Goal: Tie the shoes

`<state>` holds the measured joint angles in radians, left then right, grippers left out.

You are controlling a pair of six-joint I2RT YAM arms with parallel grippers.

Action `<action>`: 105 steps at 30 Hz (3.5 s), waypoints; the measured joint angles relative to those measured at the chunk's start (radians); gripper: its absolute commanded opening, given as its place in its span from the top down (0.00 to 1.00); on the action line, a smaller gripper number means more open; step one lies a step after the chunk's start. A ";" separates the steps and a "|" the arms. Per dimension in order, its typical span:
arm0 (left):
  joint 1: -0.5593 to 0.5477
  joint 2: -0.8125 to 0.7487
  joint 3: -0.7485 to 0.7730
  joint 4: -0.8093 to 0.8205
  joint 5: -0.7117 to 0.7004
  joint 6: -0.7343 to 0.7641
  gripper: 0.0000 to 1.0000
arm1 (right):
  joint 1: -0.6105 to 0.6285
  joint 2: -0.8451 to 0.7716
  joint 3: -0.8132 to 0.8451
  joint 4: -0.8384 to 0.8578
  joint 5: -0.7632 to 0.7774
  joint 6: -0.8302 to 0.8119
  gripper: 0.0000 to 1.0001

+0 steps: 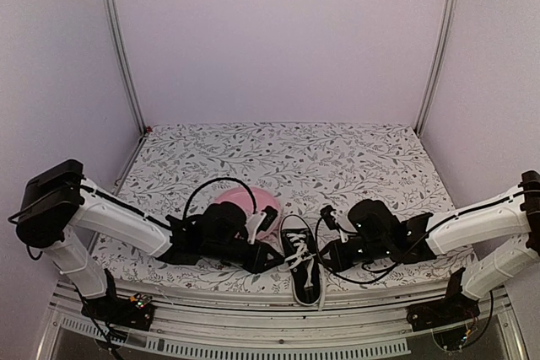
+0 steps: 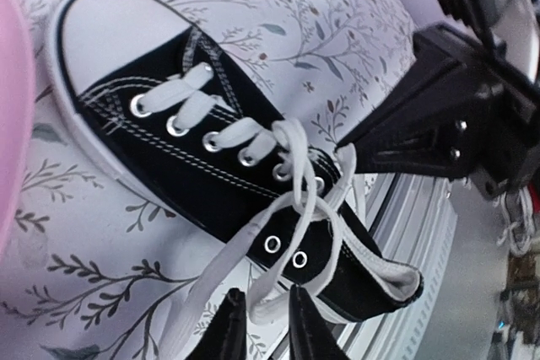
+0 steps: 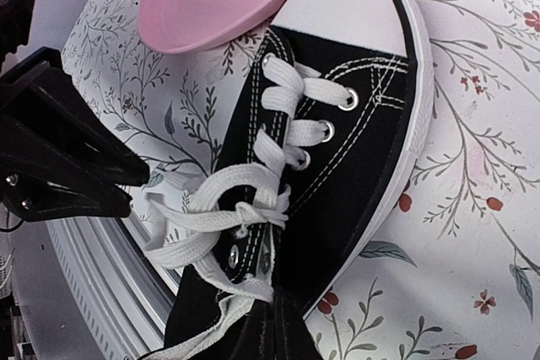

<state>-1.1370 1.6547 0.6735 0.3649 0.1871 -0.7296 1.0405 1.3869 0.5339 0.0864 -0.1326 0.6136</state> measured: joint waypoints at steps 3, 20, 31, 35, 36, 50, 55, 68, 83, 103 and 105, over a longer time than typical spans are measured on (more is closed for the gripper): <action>0.003 -0.038 0.016 -0.074 -0.047 0.025 0.64 | 0.000 -0.016 0.000 -0.007 0.006 0.000 0.98; 0.045 0.051 0.273 -0.184 -0.060 0.077 0.67 | 0.000 -0.019 0.000 -0.011 0.008 -0.001 0.98; 0.046 0.154 0.303 -0.190 0.024 0.067 0.70 | 0.000 -0.016 0.001 0.000 0.008 -0.001 0.98; 0.046 0.170 0.304 -0.190 0.041 0.056 0.75 | 0.000 -0.013 0.002 0.007 0.007 -0.001 0.98; 0.046 0.173 0.304 -0.190 0.044 0.053 0.77 | 0.000 -0.013 0.002 0.008 0.007 -0.001 0.98; 0.046 0.180 0.296 -0.145 0.074 0.016 1.00 | 0.000 -0.012 0.034 0.012 0.008 -0.001 0.98; 0.047 0.169 0.278 -0.137 0.054 0.010 1.00 | 0.000 0.010 0.070 0.014 0.008 -0.009 0.98; 0.054 0.124 0.239 -0.108 0.026 -0.003 1.00 | 0.000 0.097 0.095 0.049 -0.002 -0.012 0.98; 0.058 0.126 0.223 -0.045 0.074 -0.045 1.00 | 0.000 0.178 0.122 0.111 -0.002 -0.011 0.98; 0.126 0.043 0.162 -0.063 0.016 -0.021 0.75 | 0.000 0.172 0.100 0.146 0.026 0.004 0.98; 0.131 0.063 0.173 -0.072 0.023 -0.018 0.76 | 0.000 0.172 0.100 0.147 0.026 0.004 0.98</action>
<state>-1.0061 1.7172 0.8467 0.2928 0.2096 -0.7479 1.0409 1.5589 0.6342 0.2337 -0.1066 0.6178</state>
